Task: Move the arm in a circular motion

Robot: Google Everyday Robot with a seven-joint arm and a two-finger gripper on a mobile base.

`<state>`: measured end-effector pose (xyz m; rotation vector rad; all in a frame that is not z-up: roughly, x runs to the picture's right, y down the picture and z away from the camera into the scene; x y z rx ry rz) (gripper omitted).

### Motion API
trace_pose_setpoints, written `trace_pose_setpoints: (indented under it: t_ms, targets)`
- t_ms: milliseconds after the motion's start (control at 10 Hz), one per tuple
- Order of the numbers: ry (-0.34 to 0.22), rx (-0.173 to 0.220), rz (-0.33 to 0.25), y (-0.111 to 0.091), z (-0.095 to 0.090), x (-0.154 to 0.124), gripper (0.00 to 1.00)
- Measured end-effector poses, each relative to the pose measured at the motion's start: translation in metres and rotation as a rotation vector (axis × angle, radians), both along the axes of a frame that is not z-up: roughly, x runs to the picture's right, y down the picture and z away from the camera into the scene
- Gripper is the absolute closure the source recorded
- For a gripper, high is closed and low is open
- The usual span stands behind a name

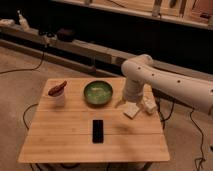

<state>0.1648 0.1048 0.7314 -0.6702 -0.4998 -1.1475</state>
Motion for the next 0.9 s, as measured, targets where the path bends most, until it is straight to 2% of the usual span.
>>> trace_pose_setpoints:
  t_ms: [200, 400, 500, 600, 700, 900]
  targets:
    - [0.144, 0.043, 0.144, -0.014, 0.004, 0.071, 0.2]
    - [0.236, 0.071, 0.237, -0.022, 0.007, 0.12, 0.2]
    - [0.247, 0.08, 0.257, -0.028, 0.014, 0.128, 0.2]
    - [0.243, 0.094, 0.266, -0.039, 0.029, 0.131, 0.2]
    - [0.215, 0.109, 0.252, -0.054, 0.051, 0.122, 0.2]
    - [0.125, 0.135, 0.176, -0.086, 0.104, 0.074, 0.2]
